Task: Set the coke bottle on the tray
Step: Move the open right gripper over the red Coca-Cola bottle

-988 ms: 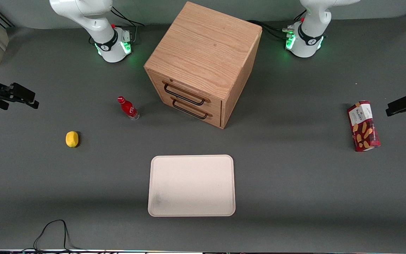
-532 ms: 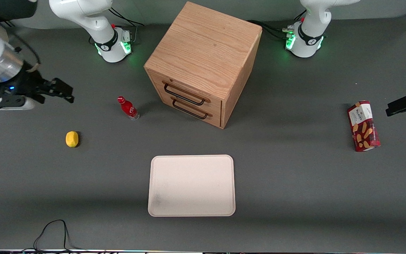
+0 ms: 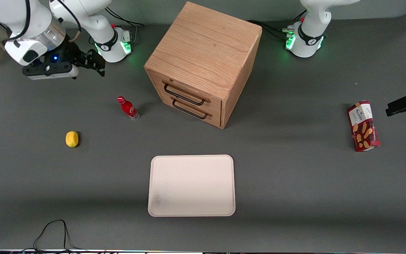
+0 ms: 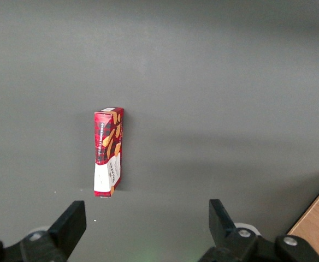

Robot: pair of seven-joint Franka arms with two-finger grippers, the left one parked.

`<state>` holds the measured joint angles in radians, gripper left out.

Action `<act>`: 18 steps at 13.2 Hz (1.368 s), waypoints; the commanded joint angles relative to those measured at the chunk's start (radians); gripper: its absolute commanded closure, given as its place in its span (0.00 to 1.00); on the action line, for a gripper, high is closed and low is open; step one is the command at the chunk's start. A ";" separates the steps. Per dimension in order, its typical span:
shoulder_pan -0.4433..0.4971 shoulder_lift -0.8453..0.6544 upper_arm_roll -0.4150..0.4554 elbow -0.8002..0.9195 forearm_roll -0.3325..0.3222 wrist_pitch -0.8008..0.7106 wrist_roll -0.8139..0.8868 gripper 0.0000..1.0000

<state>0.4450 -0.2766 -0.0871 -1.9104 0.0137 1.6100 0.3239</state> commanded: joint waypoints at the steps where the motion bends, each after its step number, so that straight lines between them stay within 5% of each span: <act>1: 0.034 -0.125 -0.019 -0.148 -0.032 0.053 0.024 0.00; 7: 0.032 -0.145 -0.019 -0.246 -0.069 0.137 0.024 0.00; 18: 0.024 -0.035 -0.034 -0.559 -0.070 0.620 0.026 0.00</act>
<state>0.4536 -0.3209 -0.1002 -2.4287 -0.0292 2.1628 0.3239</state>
